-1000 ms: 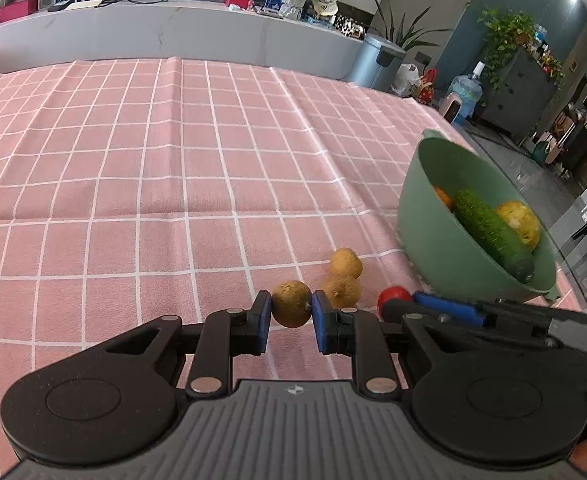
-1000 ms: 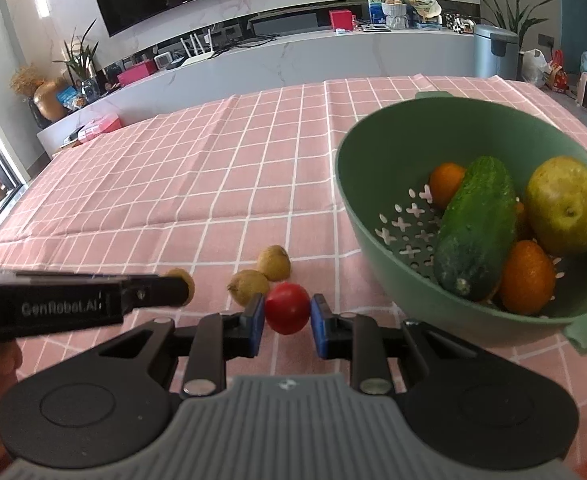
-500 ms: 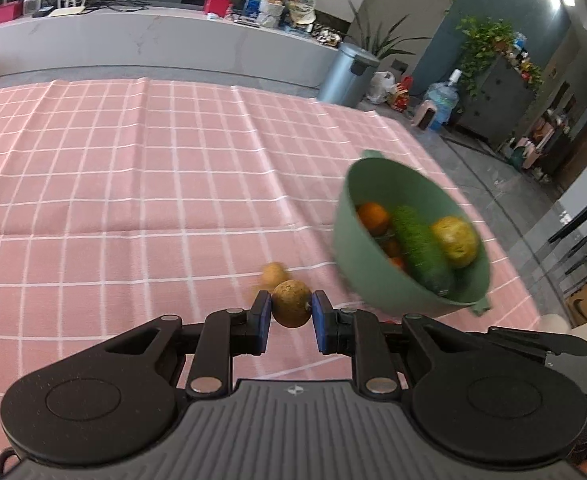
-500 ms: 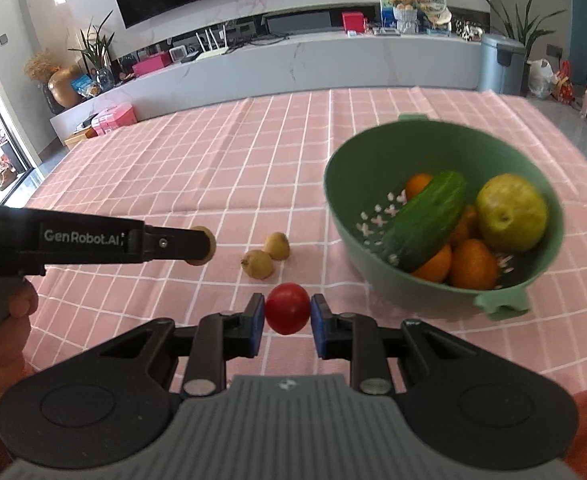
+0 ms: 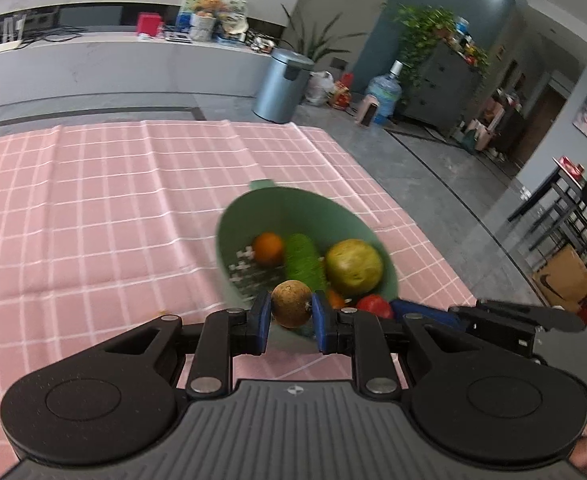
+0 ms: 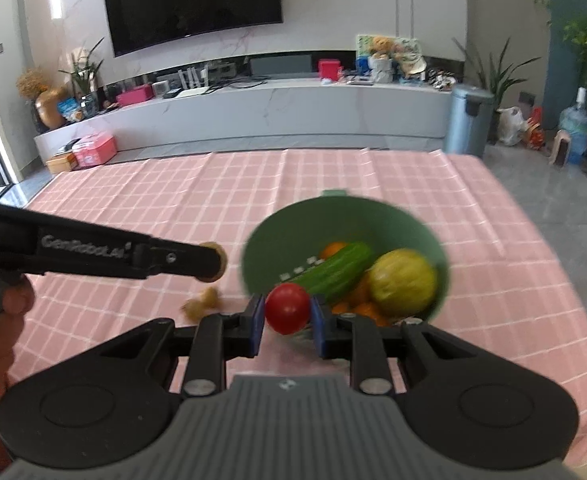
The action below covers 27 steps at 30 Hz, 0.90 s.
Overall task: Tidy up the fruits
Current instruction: 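Carry the brown fruit and tomato into the colander and open both tools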
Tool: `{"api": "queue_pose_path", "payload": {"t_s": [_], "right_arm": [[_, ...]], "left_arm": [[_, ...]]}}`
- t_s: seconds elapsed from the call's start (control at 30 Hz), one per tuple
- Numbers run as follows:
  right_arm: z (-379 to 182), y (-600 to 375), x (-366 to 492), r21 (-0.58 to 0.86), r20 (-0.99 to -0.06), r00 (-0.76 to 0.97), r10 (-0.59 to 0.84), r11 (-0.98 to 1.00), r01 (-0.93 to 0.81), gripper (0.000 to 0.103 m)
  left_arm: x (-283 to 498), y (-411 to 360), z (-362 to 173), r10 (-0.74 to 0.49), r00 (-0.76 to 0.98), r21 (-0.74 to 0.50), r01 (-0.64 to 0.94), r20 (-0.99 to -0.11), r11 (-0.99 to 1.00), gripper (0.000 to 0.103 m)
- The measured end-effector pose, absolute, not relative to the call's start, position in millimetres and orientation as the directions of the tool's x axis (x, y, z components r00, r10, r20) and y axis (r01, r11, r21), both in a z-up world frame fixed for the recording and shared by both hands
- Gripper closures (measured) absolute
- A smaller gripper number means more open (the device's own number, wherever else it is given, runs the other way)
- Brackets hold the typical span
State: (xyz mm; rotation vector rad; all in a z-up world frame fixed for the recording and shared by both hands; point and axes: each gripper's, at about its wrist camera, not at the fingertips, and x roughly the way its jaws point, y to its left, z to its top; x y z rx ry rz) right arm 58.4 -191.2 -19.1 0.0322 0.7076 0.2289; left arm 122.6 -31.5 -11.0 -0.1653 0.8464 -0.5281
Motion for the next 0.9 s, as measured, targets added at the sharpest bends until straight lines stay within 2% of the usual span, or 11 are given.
{"api": "queue_pose_path", "payload": {"t_s": [0.27, 0.57, 0.9], "right_arm": [[-24.7, -232.0, 92.9, 0.046, -0.685, 0.710, 0.161, 0.983, -0.178, 0.083], [-42.6, -243.3, 132.0, -0.042, -0.771, 0.622, 0.135, 0.964, -0.263, 0.083], [-47.0, -237.5, 130.7, -0.086, -0.793, 0.595, 0.132, 0.942, -0.324, 0.082]], "left_arm": [[147.7, -74.6, -20.6, -0.538, 0.458, -0.334, 0.454, -0.708, 0.826, 0.079], [169.1, -99.3, -43.1, -0.520, 0.383, -0.322, 0.472, -0.764, 0.821, 0.079], [170.4, -109.3, -48.0, -0.516, 0.351, -0.298, 0.516, -0.781, 0.803, 0.079]]}}
